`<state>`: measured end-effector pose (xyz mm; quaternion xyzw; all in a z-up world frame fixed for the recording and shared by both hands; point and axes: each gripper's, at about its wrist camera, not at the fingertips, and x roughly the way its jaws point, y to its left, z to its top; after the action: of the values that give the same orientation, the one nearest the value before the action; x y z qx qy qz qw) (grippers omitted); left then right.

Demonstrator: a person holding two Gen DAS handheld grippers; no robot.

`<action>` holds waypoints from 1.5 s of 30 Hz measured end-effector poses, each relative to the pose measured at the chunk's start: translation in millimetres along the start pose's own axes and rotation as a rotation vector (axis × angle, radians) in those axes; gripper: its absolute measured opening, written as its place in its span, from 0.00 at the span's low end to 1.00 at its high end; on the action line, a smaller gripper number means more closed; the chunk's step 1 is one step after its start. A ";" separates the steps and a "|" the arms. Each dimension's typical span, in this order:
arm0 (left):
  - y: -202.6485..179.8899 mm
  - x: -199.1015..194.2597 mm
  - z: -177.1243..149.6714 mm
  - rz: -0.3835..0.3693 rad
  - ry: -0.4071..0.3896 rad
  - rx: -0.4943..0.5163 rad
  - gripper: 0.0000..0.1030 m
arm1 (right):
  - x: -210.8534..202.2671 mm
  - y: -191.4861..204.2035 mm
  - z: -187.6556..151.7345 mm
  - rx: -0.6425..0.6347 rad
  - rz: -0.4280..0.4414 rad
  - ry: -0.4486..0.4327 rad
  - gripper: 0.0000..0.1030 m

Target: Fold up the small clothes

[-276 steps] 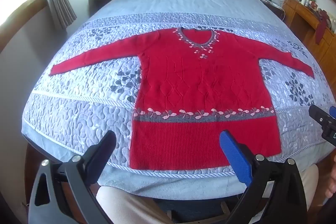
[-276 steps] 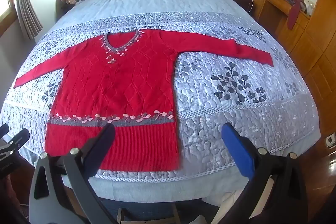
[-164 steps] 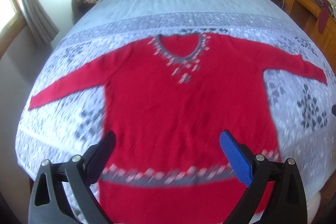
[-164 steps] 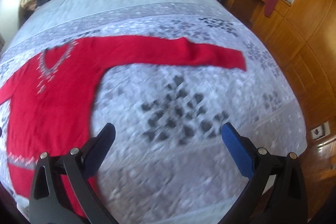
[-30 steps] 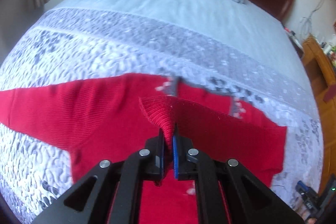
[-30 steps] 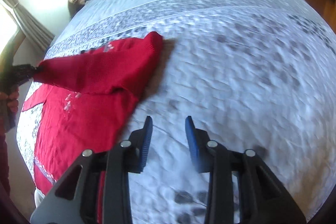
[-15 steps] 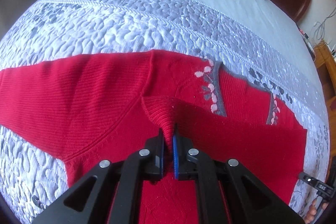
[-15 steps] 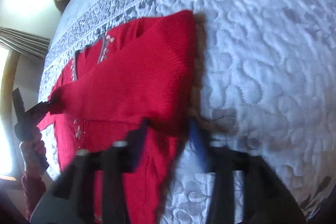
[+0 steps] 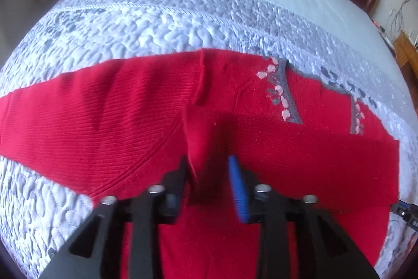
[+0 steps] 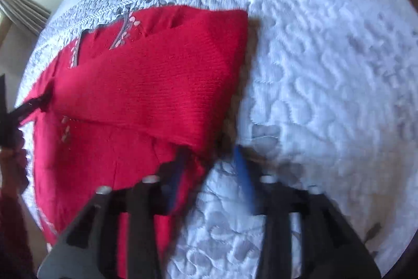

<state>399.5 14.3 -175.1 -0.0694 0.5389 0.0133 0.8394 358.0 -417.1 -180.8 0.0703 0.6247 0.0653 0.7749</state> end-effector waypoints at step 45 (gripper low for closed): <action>441.0 -64.8 10.6 0.264 -0.037 -0.641 0.45 | -0.9 122.6 -57.5 -0.221 -0.004 0.014 0.23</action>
<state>339.1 455.6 -157.0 -0.2588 0.4964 0.2917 0.7756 299.9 -295.3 -168.6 -0.0173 0.6193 0.1330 0.7736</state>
